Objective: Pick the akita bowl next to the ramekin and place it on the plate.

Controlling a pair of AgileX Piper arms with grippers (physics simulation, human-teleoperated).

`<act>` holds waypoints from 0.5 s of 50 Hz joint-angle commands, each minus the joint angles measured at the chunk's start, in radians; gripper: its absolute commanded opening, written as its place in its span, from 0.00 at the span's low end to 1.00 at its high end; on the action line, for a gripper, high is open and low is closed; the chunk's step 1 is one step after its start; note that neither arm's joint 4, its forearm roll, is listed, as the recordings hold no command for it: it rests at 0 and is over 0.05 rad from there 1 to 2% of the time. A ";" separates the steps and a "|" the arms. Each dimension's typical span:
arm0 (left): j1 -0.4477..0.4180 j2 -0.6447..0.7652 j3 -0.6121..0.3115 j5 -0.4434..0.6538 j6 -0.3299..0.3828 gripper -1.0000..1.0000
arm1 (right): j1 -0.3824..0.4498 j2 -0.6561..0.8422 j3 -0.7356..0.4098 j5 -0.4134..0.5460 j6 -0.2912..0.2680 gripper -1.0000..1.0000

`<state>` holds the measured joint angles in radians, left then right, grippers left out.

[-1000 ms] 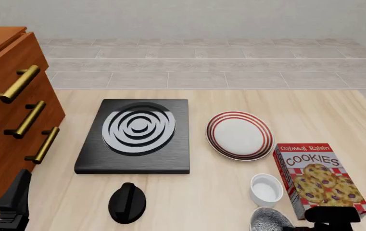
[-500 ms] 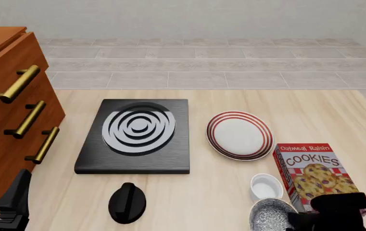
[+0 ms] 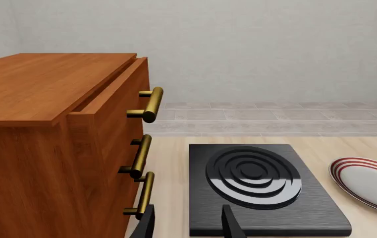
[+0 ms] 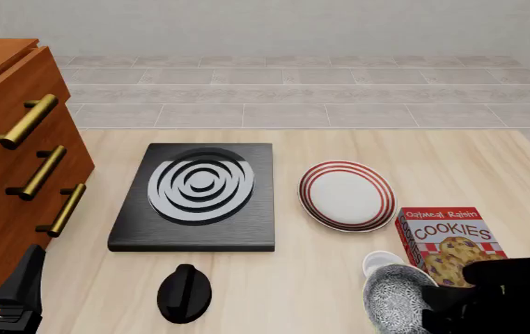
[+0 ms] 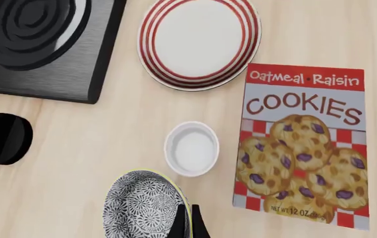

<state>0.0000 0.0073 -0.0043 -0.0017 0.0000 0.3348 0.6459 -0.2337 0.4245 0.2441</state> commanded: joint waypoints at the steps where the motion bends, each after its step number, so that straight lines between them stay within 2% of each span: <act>1: 0.000 0.000 0.000 0.000 0.000 1.00 | -0.004 -0.024 -0.069 0.046 0.006 0.00; 25: 0.000 0.000 0.000 0.000 0.000 1.00 | -0.027 0.010 -0.204 0.080 -0.016 0.00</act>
<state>0.0000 0.0073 -0.0043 -0.0017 0.0000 0.3140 0.6420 -0.3818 0.4973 0.2296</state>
